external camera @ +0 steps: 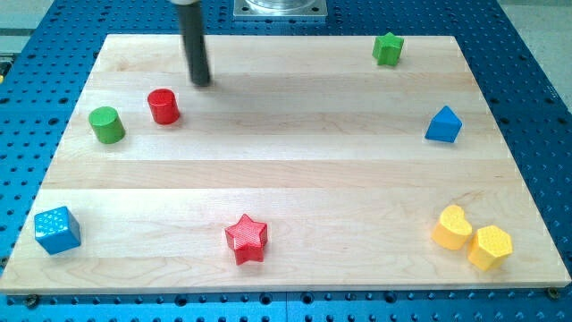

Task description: Move the red circle into the red star

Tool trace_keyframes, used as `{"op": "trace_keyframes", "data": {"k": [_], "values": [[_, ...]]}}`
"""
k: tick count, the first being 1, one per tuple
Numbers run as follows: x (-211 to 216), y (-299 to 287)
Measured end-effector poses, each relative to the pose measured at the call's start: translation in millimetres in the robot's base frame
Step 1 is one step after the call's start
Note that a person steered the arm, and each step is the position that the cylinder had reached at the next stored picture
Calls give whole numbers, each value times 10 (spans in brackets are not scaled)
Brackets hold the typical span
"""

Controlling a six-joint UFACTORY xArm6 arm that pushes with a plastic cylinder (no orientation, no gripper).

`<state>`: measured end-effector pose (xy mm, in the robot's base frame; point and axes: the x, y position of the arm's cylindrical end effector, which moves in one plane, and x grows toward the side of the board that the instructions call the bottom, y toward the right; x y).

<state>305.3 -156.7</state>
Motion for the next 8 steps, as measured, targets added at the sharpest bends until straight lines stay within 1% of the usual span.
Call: {"op": "trace_keyframes", "data": {"k": [1, 2, 3, 4, 5, 6, 7, 8], "values": [[855, -7], [1242, 27], [948, -264], [1636, -475], [1988, -102], [1652, -161], [1294, -86], [1101, 292]]}}
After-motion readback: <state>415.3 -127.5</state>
